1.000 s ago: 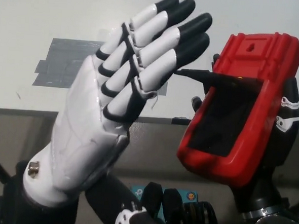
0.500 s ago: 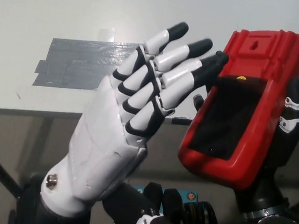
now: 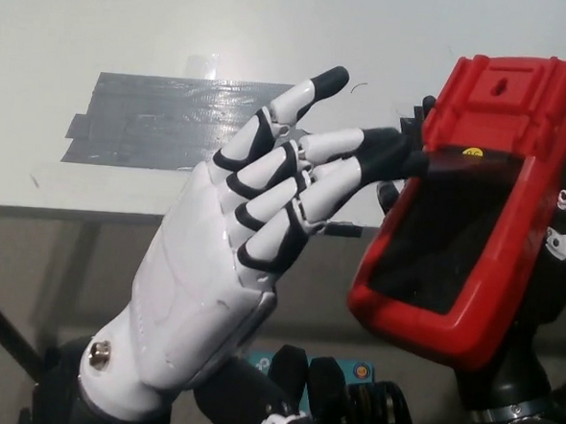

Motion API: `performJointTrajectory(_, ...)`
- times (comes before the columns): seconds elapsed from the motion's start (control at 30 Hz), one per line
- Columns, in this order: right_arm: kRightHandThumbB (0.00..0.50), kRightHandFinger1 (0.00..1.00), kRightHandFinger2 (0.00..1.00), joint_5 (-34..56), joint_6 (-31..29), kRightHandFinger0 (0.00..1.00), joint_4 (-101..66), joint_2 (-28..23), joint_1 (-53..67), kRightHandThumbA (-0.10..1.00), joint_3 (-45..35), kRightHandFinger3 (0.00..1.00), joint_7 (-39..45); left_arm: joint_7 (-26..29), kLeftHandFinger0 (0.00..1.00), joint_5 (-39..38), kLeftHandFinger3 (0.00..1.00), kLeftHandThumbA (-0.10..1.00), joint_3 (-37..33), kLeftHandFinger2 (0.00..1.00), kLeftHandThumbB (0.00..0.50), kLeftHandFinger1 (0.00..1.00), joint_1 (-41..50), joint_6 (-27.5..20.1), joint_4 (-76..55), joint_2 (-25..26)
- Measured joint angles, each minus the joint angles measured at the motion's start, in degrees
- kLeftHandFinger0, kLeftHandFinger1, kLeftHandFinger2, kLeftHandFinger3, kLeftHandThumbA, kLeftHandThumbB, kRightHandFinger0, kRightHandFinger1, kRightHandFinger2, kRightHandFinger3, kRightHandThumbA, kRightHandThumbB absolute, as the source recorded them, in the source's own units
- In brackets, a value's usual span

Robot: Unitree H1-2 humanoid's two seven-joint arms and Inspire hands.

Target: The robot first picks the multimeter with right hand and then unfolds the black stand on the back of it using left hand

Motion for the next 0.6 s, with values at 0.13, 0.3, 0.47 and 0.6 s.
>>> performJointTrajectory(0.13,0.092,0.21,0.58,0.0,0.0,0.00,-0.1,-0.1,0.0,-0.10,0.0,0.82,0.0,0.0,1.00,0.3,1.00,1.00,0.2,0.75,0.497,0.79,0.1,-0.3,0.0,0.0)
performJointTrajectory(0.3,0.098,0.22,0.58,0.0,0.0,0.00,-0.4,-0.1,0.0,-0.10,0.0,0.80,-0.1,0.0,1.00,0.3,1.00,1.00,0.3,0.80,0.500,0.80,0.1,-0.5,0.0,0.0)
performJointTrajectory(0.47,0.107,0.21,0.57,0.0,0.0,0.00,-1.0,-0.1,0.0,-0.10,0.0,0.83,-0.2,-0.1,1.00,0.4,1.00,1.00,0.3,0.76,0.493,0.74,0.5,-0.5,0.1,0.0)
performJointTrajectory(0.6,0.129,0.10,0.46,0.0,0.0,0.00,-1.6,-0.1,0.0,-0.10,0.0,0.77,-0.6,0.1,1.00,0.5,1.00,1.00,0.4,0.75,0.500,0.72,1.5,-0.8,0.1,-0.3)
